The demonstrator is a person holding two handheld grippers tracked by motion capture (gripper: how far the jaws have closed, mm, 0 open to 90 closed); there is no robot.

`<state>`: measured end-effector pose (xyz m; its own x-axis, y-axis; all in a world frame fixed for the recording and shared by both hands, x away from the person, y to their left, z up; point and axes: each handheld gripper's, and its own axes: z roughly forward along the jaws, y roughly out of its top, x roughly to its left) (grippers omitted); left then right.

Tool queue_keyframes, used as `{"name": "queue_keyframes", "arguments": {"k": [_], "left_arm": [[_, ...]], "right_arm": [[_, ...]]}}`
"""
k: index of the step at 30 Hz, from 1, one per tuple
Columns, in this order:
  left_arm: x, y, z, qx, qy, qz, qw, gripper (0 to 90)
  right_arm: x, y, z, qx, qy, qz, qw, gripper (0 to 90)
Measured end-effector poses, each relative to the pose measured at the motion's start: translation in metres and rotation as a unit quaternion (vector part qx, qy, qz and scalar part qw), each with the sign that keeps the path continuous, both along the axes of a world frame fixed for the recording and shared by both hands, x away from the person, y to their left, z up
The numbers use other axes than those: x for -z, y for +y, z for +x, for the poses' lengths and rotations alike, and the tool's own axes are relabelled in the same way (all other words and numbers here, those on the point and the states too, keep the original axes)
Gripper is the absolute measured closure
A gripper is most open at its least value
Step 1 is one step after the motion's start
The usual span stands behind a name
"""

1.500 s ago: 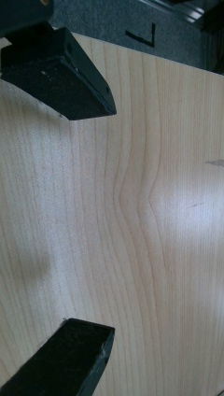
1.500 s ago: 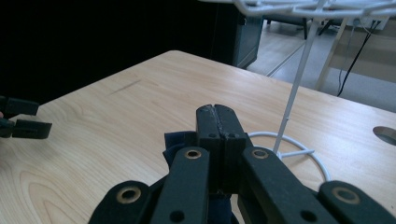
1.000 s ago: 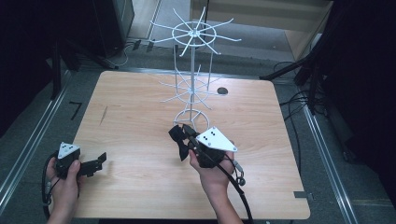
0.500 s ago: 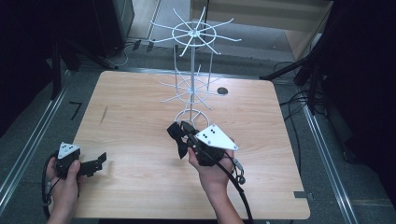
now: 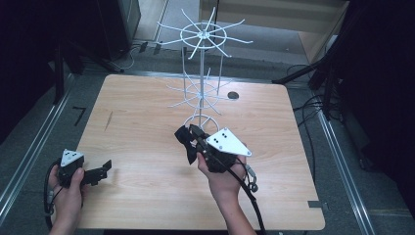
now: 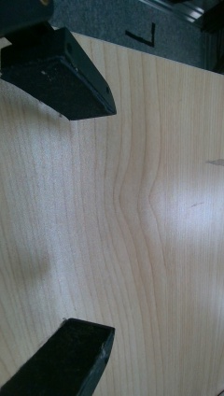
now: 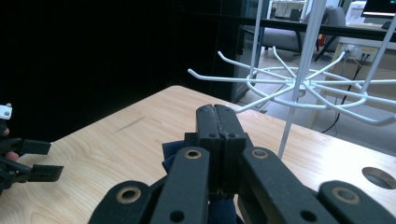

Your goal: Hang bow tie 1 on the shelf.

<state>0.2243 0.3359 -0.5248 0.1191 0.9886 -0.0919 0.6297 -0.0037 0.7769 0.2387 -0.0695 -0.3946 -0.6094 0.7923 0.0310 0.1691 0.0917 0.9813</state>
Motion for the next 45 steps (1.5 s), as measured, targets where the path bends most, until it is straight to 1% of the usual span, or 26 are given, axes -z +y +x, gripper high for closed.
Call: {"name": "queue_keyframes", "arguments": {"k": [18,27,45], "left_arm": [[0.000,0.000,0.000,0.001,0.001,-0.001,1.0000,0.0],[0.000,0.000,0.000,0.001,0.002,-0.001,1.0000,0.0],[0.000,0.000,0.000,0.001,-0.001,-0.003,1.0000,0.0]], "right_arm": [[-0.010,0.001,-0.001,-0.003,-0.010,0.005,0.9999,90.0],[-0.014,0.002,0.001,-0.005,-0.013,0.003,0.9999,90.0],[-0.019,0.006,0.014,-0.002,-0.011,-0.004,0.9999,90.0]]}}
